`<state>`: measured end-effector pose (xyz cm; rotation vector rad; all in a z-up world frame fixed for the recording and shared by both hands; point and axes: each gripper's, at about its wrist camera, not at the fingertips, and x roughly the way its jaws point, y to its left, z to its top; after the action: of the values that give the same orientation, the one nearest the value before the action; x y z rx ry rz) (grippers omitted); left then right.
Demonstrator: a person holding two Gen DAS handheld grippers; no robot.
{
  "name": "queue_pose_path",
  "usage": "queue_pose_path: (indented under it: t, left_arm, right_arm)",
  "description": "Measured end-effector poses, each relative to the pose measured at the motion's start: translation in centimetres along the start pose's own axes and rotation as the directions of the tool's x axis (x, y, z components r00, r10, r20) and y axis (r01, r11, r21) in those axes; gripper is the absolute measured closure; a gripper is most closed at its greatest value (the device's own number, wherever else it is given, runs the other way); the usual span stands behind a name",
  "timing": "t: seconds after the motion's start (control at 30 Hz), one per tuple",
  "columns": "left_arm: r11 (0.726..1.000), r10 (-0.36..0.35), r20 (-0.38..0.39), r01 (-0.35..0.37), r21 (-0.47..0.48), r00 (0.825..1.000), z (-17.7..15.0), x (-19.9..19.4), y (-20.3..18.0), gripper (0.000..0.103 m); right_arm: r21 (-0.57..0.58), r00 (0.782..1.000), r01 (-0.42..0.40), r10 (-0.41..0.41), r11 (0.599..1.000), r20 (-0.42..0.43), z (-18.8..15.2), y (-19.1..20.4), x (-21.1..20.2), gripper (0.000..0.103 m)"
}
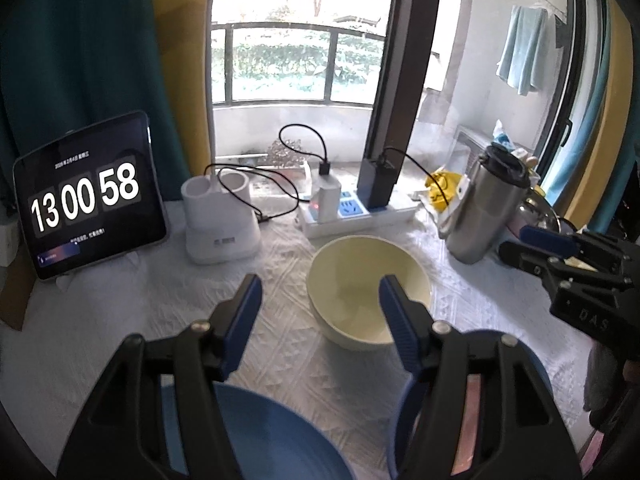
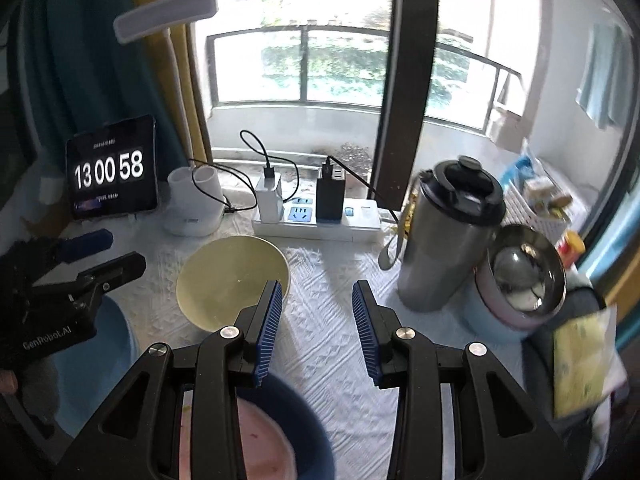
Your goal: Organize plates and bowls
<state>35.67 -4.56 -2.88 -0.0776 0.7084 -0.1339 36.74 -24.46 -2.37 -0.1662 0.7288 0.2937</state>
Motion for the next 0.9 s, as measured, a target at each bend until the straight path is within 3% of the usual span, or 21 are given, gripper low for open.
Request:
queue_pose_path:
  t: [0.3, 0.5, 0.7, 0.9]
  left_arm:
    - [1.000, 0.010, -0.055, -0.011, -0.019, 0.998, -0.1, 2.9, 0.0, 0.040]
    - [0.999, 0.008, -0.117, -0.012, -0.031, 0.993, -0.6, 5.1, 0.2, 0.040]
    - [0.999, -0.002, -0.151, -0.004, -0.037, 0.988, -0.9, 6.5, 0.5, 0.040]
    - [0.999, -0.028, -0.196, 0.019, -0.046, 0.980, -1.0, 7.8, 0.4, 0.040]
  right_arm:
    - [-0.028, 0.993, -0.068, 0.065, 0.997, -0.096, 1.5, -0.6, 4.1, 0.064]
    - [0.049, 0.964, -0.169, 0.175, 0.984, -0.201, 1.5, -1.4, 7.5, 0.064]
    - [0.041, 0.952, -0.189, 0.193, 0.981, -0.237, 1.3, -1.1, 9.6, 0.064]
    - [0.021, 0.924, -0.252, 0.247, 0.968, -0.293, 1.5, -0.1, 11.5, 0.064]
